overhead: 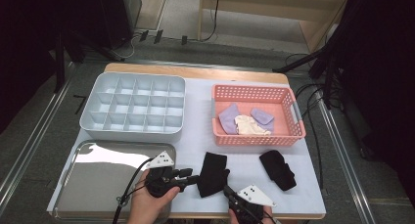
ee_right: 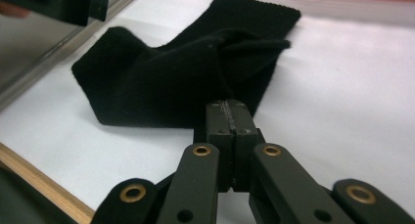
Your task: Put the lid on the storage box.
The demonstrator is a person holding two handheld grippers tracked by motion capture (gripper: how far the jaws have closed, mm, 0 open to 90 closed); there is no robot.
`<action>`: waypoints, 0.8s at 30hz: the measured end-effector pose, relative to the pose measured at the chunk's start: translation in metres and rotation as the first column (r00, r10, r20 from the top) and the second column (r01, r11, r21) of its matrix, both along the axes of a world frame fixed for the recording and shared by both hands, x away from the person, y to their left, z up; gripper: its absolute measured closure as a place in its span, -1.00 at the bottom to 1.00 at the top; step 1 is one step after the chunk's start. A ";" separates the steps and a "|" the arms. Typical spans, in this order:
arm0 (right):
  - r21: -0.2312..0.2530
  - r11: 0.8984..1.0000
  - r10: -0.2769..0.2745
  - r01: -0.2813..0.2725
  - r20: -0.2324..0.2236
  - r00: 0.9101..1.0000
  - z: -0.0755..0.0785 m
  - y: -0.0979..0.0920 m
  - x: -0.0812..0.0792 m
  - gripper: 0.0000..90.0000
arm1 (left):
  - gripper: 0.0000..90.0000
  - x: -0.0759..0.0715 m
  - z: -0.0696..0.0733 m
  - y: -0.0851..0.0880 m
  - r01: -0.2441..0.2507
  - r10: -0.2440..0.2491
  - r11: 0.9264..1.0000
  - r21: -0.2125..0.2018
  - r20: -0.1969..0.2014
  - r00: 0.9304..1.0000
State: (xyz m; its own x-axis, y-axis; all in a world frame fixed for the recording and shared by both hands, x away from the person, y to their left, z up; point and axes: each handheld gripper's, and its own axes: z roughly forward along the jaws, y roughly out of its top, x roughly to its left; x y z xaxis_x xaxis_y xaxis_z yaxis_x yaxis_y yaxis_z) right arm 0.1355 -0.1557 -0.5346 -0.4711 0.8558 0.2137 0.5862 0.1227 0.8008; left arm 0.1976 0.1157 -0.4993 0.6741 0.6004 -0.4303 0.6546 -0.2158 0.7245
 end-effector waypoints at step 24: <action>0.109 0.994 -0.011 0.000 0.099 0.995 0.018 0.025 -0.023 0.19 | 0.33 0.000 -0.001 0.005 -0.033 0.033 0.999 0.021 0.007 0.999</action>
